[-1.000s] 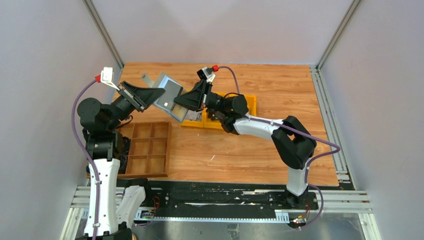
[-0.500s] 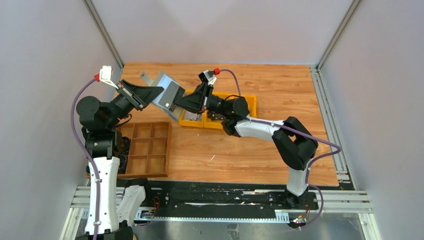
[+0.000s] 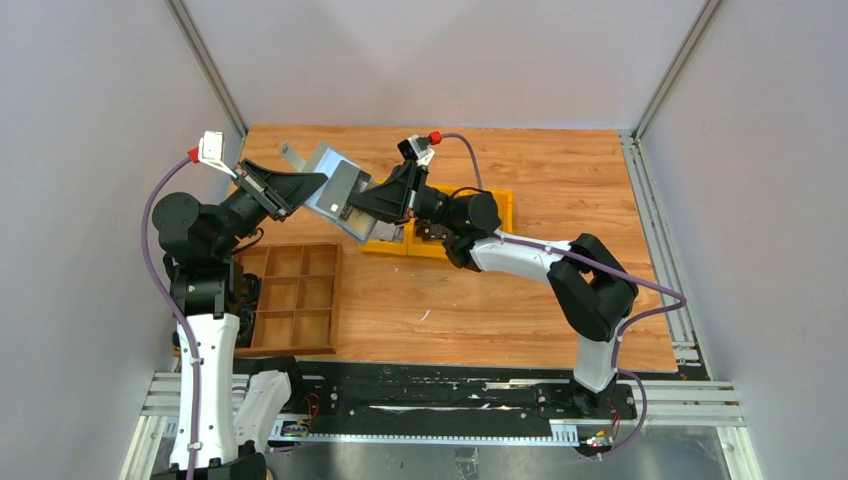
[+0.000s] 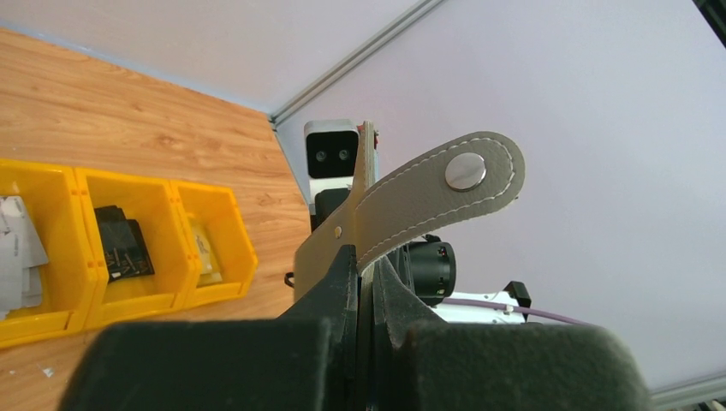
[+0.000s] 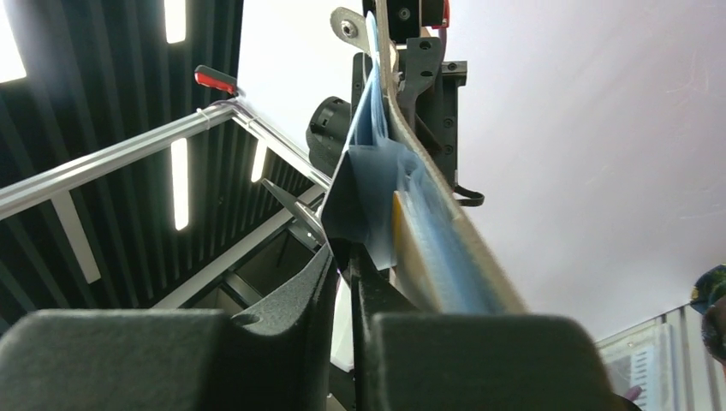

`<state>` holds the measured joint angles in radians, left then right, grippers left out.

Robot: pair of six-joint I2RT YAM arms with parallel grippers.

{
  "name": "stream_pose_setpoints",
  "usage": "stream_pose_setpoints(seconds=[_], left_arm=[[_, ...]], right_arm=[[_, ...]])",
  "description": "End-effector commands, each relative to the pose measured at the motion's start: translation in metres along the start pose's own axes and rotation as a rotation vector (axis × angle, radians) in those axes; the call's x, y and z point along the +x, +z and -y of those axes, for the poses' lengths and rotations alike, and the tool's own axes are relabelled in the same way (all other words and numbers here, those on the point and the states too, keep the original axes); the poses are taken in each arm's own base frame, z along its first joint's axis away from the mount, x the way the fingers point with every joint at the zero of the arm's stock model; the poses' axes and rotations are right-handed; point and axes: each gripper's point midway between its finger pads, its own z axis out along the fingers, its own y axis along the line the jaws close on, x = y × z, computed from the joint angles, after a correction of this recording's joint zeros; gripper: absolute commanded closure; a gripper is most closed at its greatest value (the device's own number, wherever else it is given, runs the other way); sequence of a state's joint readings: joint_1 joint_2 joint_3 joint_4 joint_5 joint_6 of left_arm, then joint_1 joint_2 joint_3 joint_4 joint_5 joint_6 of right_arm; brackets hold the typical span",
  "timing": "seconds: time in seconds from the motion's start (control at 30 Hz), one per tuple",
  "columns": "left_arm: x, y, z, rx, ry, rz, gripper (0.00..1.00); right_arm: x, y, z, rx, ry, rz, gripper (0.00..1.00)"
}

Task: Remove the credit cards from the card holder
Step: Remove the credit card from the card holder, then place the credit card in the storage box.

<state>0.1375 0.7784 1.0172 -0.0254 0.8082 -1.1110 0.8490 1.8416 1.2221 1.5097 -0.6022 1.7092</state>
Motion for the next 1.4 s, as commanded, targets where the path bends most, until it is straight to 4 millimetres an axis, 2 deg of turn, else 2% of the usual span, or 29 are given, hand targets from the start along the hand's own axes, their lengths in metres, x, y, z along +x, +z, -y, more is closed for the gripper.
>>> stream_pose_setpoints(seconds=[0.0, 0.07, 0.23, 0.47, 0.63, 0.73, 0.87, 1.0, 1.03, 1.07, 1.1, 1.13, 1.27, 1.37], left_arm=[[-0.007, -0.003, 0.015, 0.031, 0.042, 0.016, 1.00], [-0.008, -0.003, 0.015, 0.030, 0.043, 0.018, 1.00], [-0.012, -0.002, 0.013, 0.024, 0.069, 0.027, 1.00], [-0.020, -0.003, 0.008, -0.013, 0.200, 0.053, 1.00], [-0.025, -0.006, -0.008, -0.100, 0.348, 0.063, 1.00], [-0.029, -0.009, -0.019, -0.161, 0.426, 0.060, 1.00], [-0.025, -0.010, -0.037, -0.222, 0.474, -0.003, 1.00], [-0.016, -0.012, -0.049, -0.251, 0.488, -0.075, 1.00], [-0.013, -0.012, -0.051, -0.248, 0.486, -0.094, 1.00], [-0.008, -0.012, -0.049, -0.226, 0.479, -0.116, 1.00], [-0.006, -0.011, -0.049, -0.217, 0.470, -0.126, 1.00], [-0.002, -0.010, -0.047, -0.195, 0.452, -0.145, 1.00], [0.008, -0.011, -0.046, -0.159, 0.429, -0.176, 1.00], [0.016, -0.012, -0.045, -0.133, 0.408, -0.198, 1.00]], right_arm=[[0.006, 0.008, -0.025, -0.073, -0.044, -0.022, 0.93], [0.006, 0.005, -0.022, -0.061, -0.041, -0.017, 1.00], [0.002, -0.006, -0.021, -0.035, -0.054, -0.007, 1.00], [-0.007, -0.032, -0.017, 0.027, -0.072, -0.008, 1.00], [-0.007, -0.047, -0.020, 0.046, -0.095, -0.043, 1.00], [-0.012, -0.061, -0.014, 0.096, -0.100, -0.067, 1.00], [-0.031, -0.099, 0.020, 0.288, -0.062, -0.056, 1.00], [-0.051, -0.153, 0.063, 0.552, -0.121, -0.065, 1.00], [-0.050, -0.174, 0.084, 0.697, -0.089, -0.080, 1.00], [-0.051, -0.191, 0.097, 0.815, -0.110, -0.099, 1.00], [-0.063, -0.197, 0.102, 0.894, -0.233, -0.129, 1.00], [-0.058, -0.221, 0.115, 1.043, -0.201, -0.169, 1.00], [-0.075, -0.244, 0.138, 1.183, -0.226, -0.215, 1.00], [-0.080, -0.259, 0.153, 1.266, -0.227, -0.235, 1.00]])
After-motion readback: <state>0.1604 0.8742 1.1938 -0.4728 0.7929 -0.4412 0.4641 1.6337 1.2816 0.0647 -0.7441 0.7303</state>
